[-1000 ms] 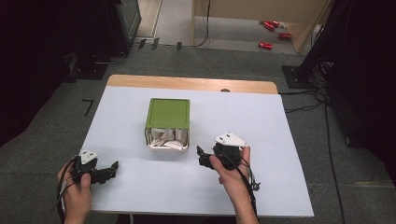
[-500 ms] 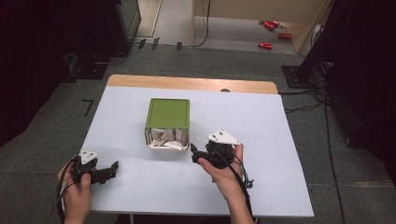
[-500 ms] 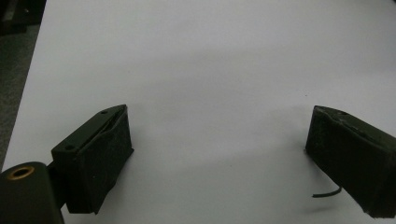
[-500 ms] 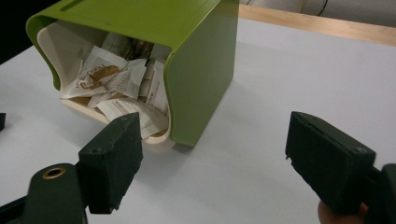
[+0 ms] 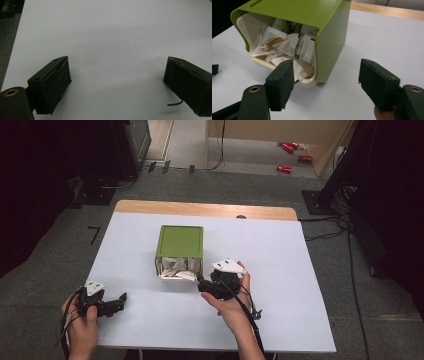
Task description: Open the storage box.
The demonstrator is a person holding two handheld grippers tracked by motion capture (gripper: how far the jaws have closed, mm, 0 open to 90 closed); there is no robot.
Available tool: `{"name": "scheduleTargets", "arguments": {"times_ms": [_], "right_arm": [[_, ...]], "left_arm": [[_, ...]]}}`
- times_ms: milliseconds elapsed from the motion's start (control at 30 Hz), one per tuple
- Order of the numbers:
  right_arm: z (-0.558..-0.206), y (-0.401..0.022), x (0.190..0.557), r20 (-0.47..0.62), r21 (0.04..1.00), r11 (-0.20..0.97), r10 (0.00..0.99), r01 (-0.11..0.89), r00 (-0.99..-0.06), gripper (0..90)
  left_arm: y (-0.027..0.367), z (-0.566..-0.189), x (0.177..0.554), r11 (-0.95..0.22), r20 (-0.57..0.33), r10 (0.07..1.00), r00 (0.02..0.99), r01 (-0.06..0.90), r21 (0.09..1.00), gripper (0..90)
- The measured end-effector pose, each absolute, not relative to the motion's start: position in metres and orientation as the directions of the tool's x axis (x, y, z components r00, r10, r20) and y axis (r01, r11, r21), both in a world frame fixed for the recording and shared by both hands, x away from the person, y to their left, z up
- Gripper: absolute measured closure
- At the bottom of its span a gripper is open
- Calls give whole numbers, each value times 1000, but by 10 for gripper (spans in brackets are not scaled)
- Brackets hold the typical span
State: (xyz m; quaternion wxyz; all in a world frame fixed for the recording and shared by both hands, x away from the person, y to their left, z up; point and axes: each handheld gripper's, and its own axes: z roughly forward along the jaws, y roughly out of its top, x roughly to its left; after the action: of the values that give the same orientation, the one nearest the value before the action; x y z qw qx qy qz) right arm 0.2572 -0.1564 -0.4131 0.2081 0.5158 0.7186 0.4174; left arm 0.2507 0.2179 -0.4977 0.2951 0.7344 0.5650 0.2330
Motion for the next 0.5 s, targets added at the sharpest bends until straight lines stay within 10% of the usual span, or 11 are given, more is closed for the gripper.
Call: {"name": "scheduleTargets", "arguments": {"times_ms": [500], "right_arm": [[-434,-132,276,160,815,66,929,575,-334,661]], "left_arm": [[218,-498,251,-188,10,967,254,693,696,74]]}}
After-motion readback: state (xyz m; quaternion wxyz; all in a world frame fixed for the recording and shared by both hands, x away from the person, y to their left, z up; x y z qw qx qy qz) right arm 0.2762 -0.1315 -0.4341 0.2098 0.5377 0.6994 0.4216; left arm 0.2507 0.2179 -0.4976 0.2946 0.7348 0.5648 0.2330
